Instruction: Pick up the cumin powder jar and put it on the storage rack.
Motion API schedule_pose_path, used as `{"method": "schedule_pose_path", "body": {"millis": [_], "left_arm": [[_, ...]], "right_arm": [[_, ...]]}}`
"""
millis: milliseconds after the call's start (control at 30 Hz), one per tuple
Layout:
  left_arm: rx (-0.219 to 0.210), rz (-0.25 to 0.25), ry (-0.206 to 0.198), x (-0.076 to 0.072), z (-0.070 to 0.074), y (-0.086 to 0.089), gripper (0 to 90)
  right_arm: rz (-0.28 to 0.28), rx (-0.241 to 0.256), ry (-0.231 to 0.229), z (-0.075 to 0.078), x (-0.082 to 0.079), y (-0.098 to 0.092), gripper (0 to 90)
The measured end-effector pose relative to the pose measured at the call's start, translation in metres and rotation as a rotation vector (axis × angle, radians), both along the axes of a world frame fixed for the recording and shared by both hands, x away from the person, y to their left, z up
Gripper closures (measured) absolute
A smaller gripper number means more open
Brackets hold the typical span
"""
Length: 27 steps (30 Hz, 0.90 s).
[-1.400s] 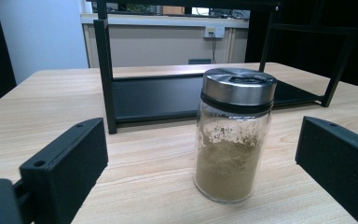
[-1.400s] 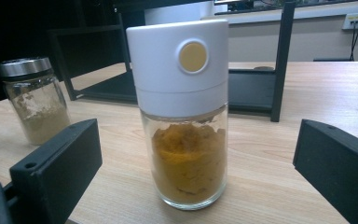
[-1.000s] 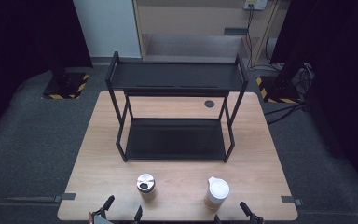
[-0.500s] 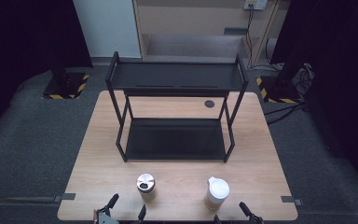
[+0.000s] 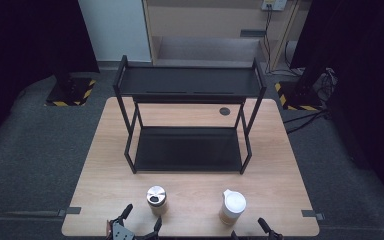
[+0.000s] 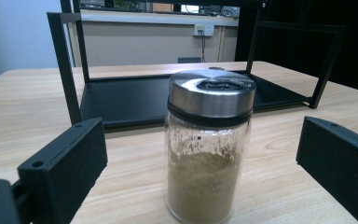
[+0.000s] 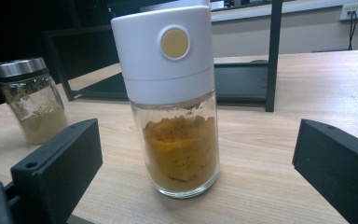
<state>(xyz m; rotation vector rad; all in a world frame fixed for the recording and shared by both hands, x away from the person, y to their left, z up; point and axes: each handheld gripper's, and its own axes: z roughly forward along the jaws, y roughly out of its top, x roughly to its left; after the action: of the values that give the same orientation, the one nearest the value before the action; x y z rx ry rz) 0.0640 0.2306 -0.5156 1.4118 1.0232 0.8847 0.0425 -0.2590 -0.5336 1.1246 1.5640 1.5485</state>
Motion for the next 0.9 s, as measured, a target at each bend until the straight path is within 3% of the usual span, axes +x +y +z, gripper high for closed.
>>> {"method": "schedule_pose_path", "body": {"millis": [467, 900], "left_arm": [[0.001, -0.018, 0.002, 0.012, 0.002, -0.006, 1.2], [0.030, -0.020, 0.070, 0.032, 0.002, -0.017, 2.6]], "right_arm": [[-0.001, 0.003, 0.003, -0.002, -0.001, -0.001, 1.5], [-0.004, 0.004, 0.008, -0.003, -0.002, -0.002, 1.5]]}}
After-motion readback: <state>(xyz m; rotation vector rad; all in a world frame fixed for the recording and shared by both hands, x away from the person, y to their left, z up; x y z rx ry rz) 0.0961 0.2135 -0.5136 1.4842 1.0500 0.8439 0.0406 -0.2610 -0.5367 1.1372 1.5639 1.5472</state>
